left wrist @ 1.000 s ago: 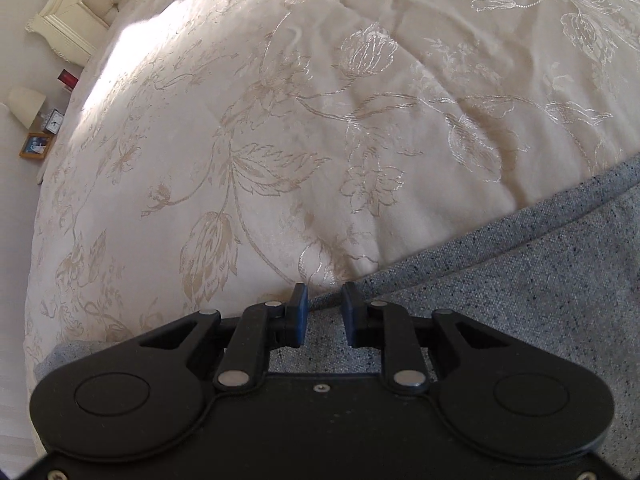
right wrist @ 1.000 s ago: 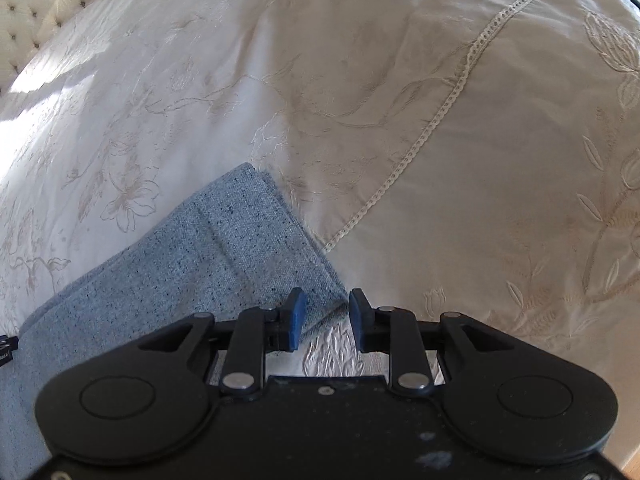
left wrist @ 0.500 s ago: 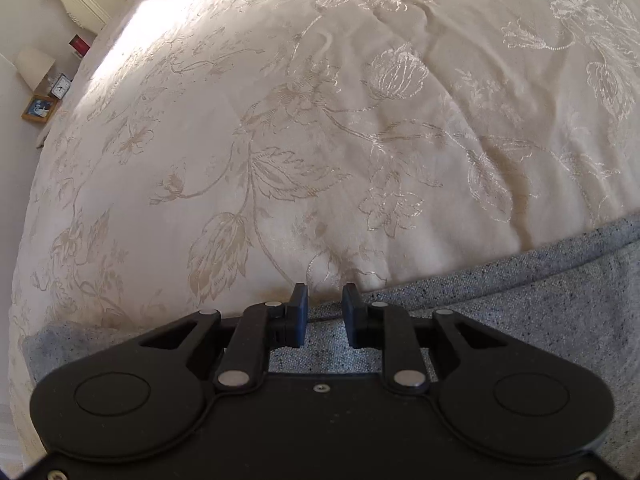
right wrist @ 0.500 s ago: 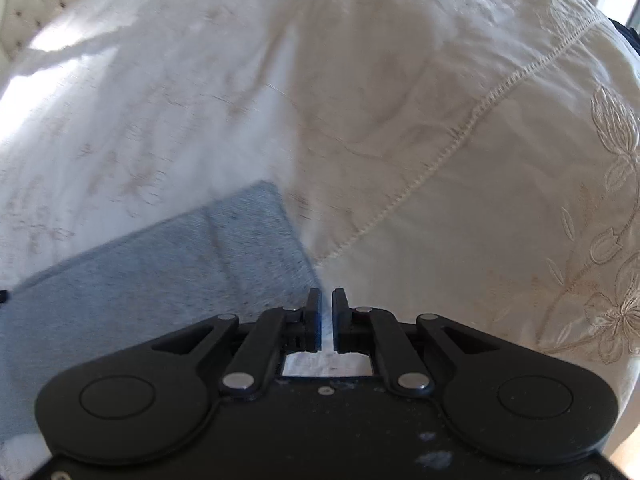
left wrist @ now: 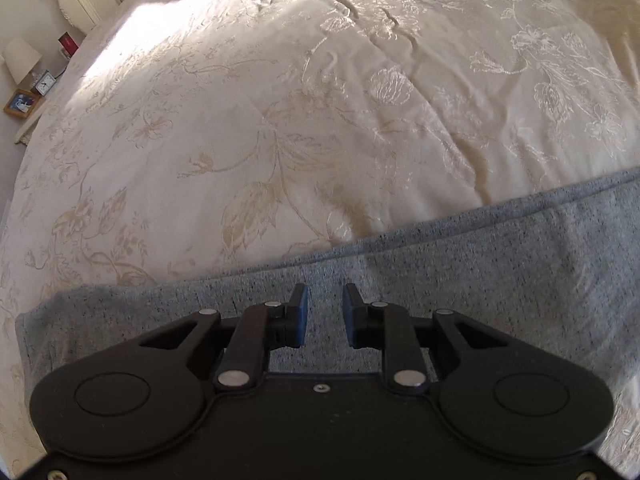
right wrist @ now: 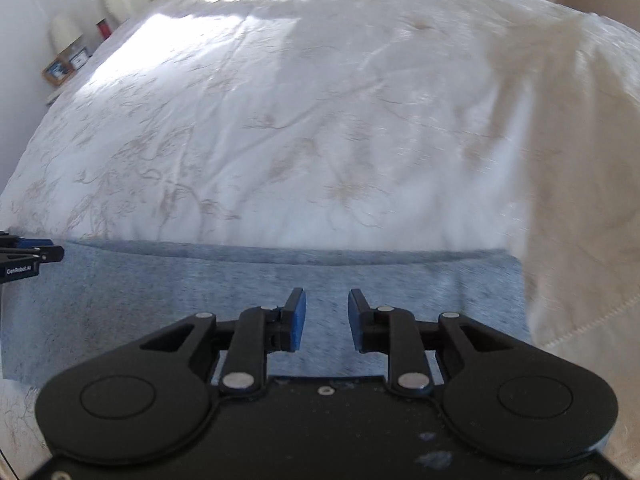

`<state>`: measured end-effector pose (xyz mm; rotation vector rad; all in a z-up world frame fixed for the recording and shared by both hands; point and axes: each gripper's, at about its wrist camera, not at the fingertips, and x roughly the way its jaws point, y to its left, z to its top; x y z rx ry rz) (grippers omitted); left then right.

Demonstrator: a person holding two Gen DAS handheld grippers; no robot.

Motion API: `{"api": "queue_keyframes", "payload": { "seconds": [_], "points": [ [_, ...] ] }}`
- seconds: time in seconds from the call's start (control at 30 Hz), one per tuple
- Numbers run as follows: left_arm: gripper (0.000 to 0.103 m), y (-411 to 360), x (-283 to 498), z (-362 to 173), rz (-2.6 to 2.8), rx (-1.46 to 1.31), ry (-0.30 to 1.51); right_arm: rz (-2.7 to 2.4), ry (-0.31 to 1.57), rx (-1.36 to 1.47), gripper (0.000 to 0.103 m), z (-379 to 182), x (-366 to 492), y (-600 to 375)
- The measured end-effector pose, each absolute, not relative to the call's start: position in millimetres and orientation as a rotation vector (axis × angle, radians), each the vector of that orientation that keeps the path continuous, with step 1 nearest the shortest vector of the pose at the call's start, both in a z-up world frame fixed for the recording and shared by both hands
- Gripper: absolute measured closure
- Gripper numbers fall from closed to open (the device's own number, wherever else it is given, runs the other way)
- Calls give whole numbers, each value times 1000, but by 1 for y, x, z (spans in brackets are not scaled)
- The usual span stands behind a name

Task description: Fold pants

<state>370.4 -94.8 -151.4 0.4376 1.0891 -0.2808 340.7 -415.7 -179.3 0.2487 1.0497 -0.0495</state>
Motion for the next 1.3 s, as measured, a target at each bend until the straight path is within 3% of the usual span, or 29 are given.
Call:
{"api": "queue_keyframes", "payload": {
  "seconds": [0.43, 0.8, 0.9, 0.93, 0.97, 1.3],
  "points": [
    [72, -61, 353, -178, -299, 331, 1183, 217, 1065, 19, 71, -205, 422, -295],
    [72, -40, 346, -181, -292, 268, 1205, 383, 1138, -163, 65, -242, 438, -278],
    [72, -37, 345, -180, -288, 255, 1205, 392, 1136, -183, 74, -241, 431, -276],
    [72, -37, 346, -180, -288, 253, 1205, 386, 1133, -197, 96, -242, 430, -275],
    [72, -36, 346, -180, -287, 251, 1205, 370, 1131, -215, 98, -243, 428, -274],
    [72, -31, 352, -165, -268, 221, 1153, 237, 1019, -254, 100, -227, 427, -272]
  ]
}}
